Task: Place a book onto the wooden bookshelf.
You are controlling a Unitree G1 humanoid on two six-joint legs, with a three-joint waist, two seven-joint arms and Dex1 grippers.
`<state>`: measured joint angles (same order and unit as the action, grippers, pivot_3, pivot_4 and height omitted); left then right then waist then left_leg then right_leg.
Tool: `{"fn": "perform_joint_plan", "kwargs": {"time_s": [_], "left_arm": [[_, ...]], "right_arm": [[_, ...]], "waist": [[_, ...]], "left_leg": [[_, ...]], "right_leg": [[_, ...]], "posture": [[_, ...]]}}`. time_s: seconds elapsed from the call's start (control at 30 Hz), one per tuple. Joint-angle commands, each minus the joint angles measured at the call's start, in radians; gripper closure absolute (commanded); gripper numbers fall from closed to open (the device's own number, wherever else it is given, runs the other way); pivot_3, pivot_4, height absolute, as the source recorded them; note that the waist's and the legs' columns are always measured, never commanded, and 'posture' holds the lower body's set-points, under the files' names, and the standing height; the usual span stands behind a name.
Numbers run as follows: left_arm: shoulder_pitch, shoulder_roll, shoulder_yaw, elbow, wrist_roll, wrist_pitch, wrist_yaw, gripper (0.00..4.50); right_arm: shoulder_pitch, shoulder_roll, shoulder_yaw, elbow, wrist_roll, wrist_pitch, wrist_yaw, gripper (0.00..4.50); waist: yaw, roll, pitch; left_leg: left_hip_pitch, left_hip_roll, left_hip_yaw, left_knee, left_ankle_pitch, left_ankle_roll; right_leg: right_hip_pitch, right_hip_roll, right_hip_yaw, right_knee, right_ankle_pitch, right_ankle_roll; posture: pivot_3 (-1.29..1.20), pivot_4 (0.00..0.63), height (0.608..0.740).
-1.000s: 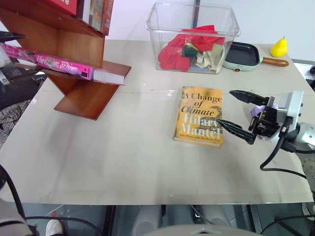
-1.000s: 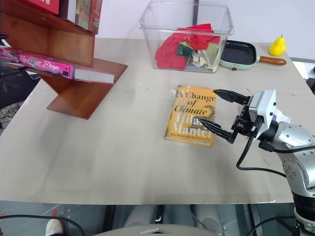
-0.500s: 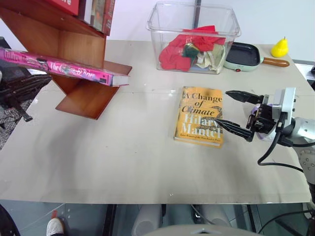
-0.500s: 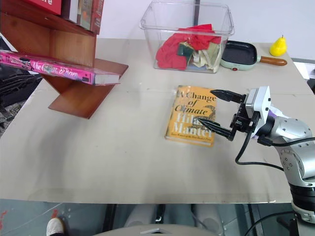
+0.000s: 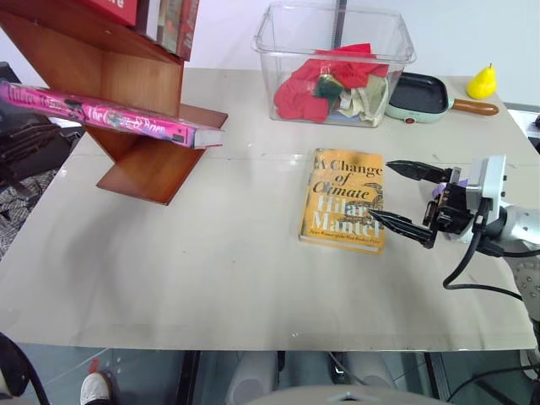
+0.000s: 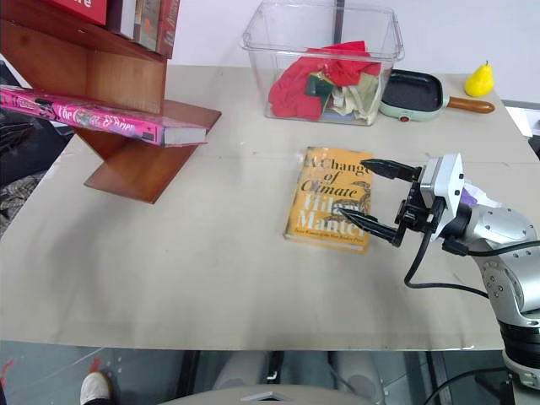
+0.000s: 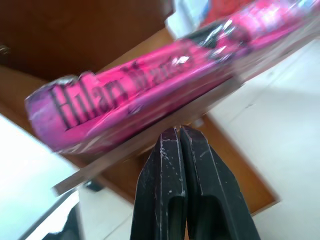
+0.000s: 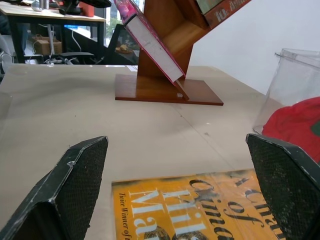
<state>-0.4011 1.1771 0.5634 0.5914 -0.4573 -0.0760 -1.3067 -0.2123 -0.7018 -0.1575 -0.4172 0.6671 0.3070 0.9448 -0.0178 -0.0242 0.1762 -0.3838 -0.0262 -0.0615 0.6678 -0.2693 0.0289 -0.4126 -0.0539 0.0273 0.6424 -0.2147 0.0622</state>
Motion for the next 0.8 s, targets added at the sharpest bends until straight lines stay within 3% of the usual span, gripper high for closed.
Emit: {"fn": "perform_joint_plan", "kwargs": {"time_s": [0.03,0.23,0.47,0.57,0.63,0.8], "left_arm": [[0.028,0.01,0.088,-0.112,-0.14,0.197,-0.029,4.43],[0.139,-0.058,0.107,-0.417,-0.27,0.482,0.071,4.43],[0.318,-0.376,0.031,-0.939,-0.413,0.636,0.382,4.43],[0.381,-0.548,-0.058,-1.078,-0.363,0.576,0.517,4.43],[0.374,-0.676,-0.162,-1.123,-0.234,0.489,0.643,4.43],[0.301,-0.903,-0.386,-1.045,0.041,0.288,0.831,4.43]], "right_arm": [[-0.013,-0.008,-0.023,-0.027,0.012,-0.002,0.004,0.0],[-0.023,-0.007,-0.019,-0.022,0.01,-0.001,0.009,0.0],[-0.006,-0.018,-0.041,-0.041,0.016,0.008,0.005,0.0],[0.006,-0.026,-0.057,-0.052,0.02,0.012,-0.001,0.0],[0.014,-0.031,-0.068,-0.064,0.026,0.019,-0.007,0.0],[0.049,-0.036,-0.101,-0.102,0.058,0.035,-0.024,0.0]], "waist": [[0.0,0.0,0.0],[0.005,0.0,0.0],[0.005,0.0,0.0],[0.007,0.002,-0.002],[0.011,0.002,-0.002],[0.034,0.003,-0.004]], "left_leg": [[0.0,0.0,0.0,0.0,0.0,0.0],[0.0,0.0,-0.001,0.0,0.0,0.0],[0.0,0.001,-0.001,0.0,0.0,-0.001],[0.0,0.001,-0.001,0.0,-0.001,-0.001],[0.0,-0.001,-0.001,0.0,-0.001,-0.001],[0.001,-0.003,-0.001,0.001,0.0,-0.001]], "right_leg": [[0.0,0.0,0.0,0.0,0.0,0.0],[0.001,-0.001,0.0,0.0,0.0,0.0],[0.0,-0.006,0.001,-0.001,0.0,0.0],[0.0,-0.007,0.002,-0.001,0.0,0.0],[0.0,-0.008,0.003,-0.001,0.0,0.0],[0.001,-0.007,0.001,0.0,0.001,-0.001]], "posture": [[0.0,0.15,0.74],[0.0,0.15,0.74],[0.0,0.15,0.74],[0.0,0.15,0.74],[0.0,0.15,0.74],[0.0,0.15,0.74]]}}
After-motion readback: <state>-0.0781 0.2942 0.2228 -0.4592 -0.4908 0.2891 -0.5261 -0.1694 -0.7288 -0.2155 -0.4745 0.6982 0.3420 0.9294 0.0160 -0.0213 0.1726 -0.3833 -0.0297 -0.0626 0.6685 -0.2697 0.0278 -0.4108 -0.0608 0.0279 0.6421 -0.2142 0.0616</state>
